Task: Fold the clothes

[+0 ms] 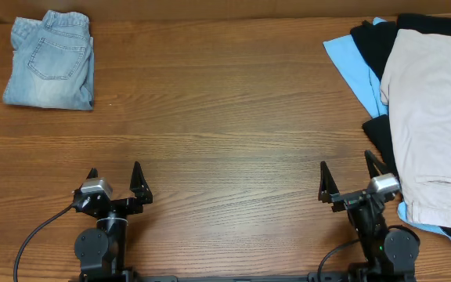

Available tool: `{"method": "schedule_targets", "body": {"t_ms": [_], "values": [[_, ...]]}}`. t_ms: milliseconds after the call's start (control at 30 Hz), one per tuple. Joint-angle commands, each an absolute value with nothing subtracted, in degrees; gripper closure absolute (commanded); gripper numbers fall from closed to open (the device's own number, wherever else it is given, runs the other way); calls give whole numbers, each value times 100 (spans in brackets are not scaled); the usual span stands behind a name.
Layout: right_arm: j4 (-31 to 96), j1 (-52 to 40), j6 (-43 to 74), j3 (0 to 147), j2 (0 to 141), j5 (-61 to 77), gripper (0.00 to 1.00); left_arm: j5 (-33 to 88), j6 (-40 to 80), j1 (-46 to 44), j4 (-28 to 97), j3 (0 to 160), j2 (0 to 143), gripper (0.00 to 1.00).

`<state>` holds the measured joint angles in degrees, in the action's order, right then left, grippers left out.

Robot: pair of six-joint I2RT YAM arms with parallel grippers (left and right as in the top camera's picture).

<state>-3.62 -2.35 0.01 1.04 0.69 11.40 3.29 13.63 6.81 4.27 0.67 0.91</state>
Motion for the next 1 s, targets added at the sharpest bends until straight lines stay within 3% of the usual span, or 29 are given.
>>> {"method": "schedule_targets", "body": {"t_ms": [0, 167, 433, 633, 967], "values": [[-755, -261, -1, 51, 16, 1496, 0, 626, 1481, 716, 301, 27, 27, 0], [-443, -252, -8, 423, 19, 1498, 0, 1398, 825, 714, -423, 126, 27, 0], [652, -246, -486, 2078, 928, 1354, 0, 1219, 497, 716, 154, 1059, 757, 0], [2038, -246, -904, 4383, 3164, 1247, 0, 1363, 316, 716, 515, 2508, 2484, 0], [3844, -257, -902, 6936, 6431, 1763, 0, 1627, -32, 716, 2976, 5487, 5782, 0]]}}
